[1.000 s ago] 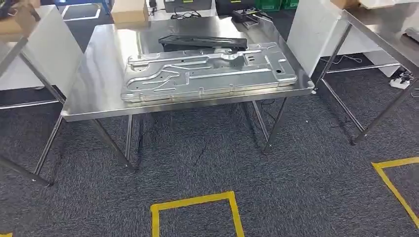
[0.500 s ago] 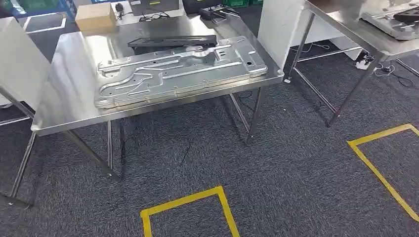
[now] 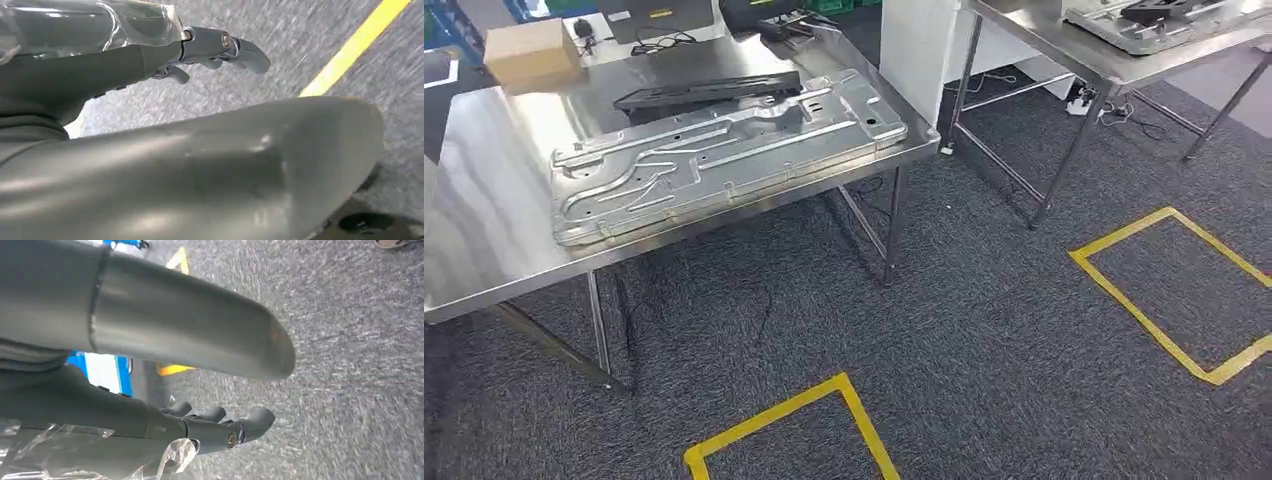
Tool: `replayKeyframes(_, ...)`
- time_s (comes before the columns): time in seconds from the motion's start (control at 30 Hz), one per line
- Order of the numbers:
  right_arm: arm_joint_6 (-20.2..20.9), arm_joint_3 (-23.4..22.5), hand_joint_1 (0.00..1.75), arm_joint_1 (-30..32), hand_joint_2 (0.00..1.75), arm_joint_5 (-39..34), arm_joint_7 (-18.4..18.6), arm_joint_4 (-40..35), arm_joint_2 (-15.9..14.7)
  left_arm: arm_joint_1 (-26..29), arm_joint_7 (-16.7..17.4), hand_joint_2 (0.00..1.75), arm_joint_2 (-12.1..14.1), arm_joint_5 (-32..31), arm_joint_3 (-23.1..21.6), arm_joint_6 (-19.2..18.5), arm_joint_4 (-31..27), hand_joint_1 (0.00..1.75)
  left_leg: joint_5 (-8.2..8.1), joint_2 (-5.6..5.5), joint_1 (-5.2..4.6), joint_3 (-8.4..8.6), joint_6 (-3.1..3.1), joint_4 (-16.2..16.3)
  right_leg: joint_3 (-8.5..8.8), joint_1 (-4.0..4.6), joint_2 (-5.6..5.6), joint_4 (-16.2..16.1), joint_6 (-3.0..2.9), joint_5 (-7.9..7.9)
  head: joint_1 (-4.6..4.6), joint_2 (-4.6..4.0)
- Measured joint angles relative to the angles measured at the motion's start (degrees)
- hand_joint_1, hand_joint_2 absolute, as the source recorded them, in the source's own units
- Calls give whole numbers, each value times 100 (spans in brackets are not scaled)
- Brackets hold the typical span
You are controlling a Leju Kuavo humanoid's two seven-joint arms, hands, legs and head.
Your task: Take the parts from the cabinet and place them on the table.
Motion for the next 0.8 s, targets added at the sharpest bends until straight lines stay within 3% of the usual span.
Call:
replayKeyframes(0.03,2,13,0,-8,0,-6,121,2,-4,0,-163,0,-9,15,13,21,0,0,-4,63,-11,-3,42,0,-125,36,-305,264,6,-211,9,0)
replayKeyframes(0.07,15,33,0,-21,0,-29,225,2,-11,14,-282,0,-26,15,26,39,0,0,-2,143,-19,-4,77,0,-321,33,-454,704,17,-477,7,0)
replayKeyframes(0.13,22,57,0,-31,0,-65,461,4,-22,39,-504,0,-76,13,39,52,0,0,-5,316,-46,-21,81,3,-779,21,-559,1704,57,-908,22,0)
replayKeyframes(0.17,22,68,0,-28,0,-112,518,7,-28,44,-570,0,-107,15,44,61,0,0,-6,402,-49,-25,79,5,-882,15,-569,1945,70,-946,20,0)
replayKeyframes(0.2,20,74,0,-23,0,-151,553,7,-31,42,-585,0,-131,15,50,61,0,0,-7,476,-49,-22,77,5,-822,6,-585,1852,81,-845,22,0)
replayKeyframes(0.27,18,76,0,-14,0,-190,550,11,-54,23,-424,0,-179,9,55,59,0,0,-25,597,-38,-3,50,13,-322,-23,-679,956,103,-399,20,0)
replayKeyframes(0.3,20,79,0,-16,0,-206,542,11,-66,17,-287,0,-192,-5,55,50,0,0,-48,650,-40,15,15,34,13,-37,-866,361,121,-174,20,0)
replayKeyframes(0.33,20,81,0,-21,0,-205,540,11,-59,18,-192,0,-188,-2,55,46,0,0,-87,710,-101,11,-40,74,147,-13,-1166,46,120,-211,26,0)
replayKeyframes(0.37,20,83,0,-28,0,-205,520,11,-63,15,-111,0,-188,-2,57,43,0,0,-118,733,-110,0,-77,94,133,-13,-1029,57,31,-162,24,0)
replayKeyframes(0.47,-4,83,0,-6,0,-223,491,15,-76,0,103,0,-188,22,59,28,0,0,-112,894,-90,30,-121,95,57,26,-855,81,-70,-155,31,0)
replayKeyframes(0.5,-4,83,0,-13,0,-223,489,15,-79,-3,134,0,-186,24,61,26,0,0,-164,837,-58,17,-170,130,70,-1,-803,67,-116,-128,26,0)
replayKeyframes(0.53,-9,83,0,-18,0,-223,483,15,-85,-6,138,0,-186,30,63,28,0,0,-339,579,-41,-45,-201,320,58,1,-757,68,-138,-115,26,0)
replayKeyframes(0.57,-15,83,0,-32,0,-221,483,15,-90,4,140,0,-186,35,66,26,0,0,-619,409,-31,-239,-217,760,41,-2,-705,69,-166,-97,26,0)
replayKeyframes(0.63,-15,98,0,-51,0,-142,504,15,-92,35,138,0,-186,68,68,26,0,0,-1058,307,-34,-702,-223,1769,-1,23,-576,70,-207,-71,24,0)
replayKeyframes(0.67,-24,114,0,-46,0,-133,518,15,-101,39,123,0,-184,83,70,26,0,0,-1122,287,-36,-850,-212,2074,-16,33,-497,72,-217,-62,26,0)
replayKeyframes(0.7,-50,131,0,-41,0,-151,522,17,-122,44,112,0,-179,100,76,26,2,0,-1040,276,-39,-864,-193,2085,-21,41,-417,71,-226,-51,26,0)
replayKeyframes(0.73,-88,133,0,-35,0,-230,518,17,-155,45,103,0,-170,118,79,26,2,0,-838,261,-49,-739,-153,1803,-20,53,-332,71,-226,-42,24,0)
replayKeyframes(0.77,-120,131,0,-35,0,-314,470,17,-183,41,107,0,-162,116,79,9,2,0,-559,216,-73,-495,-90,1289,-13,61,-248,71,-223,-31,24,0)
replayKeyframes(0.8,-146,131,0,-37,0,-416,364,17,-203,31,151,0,-155,98,79,-24,2,0,-299,86,-89,-227,-17,727,-7,71,-177,69,-214,-21,24,0)
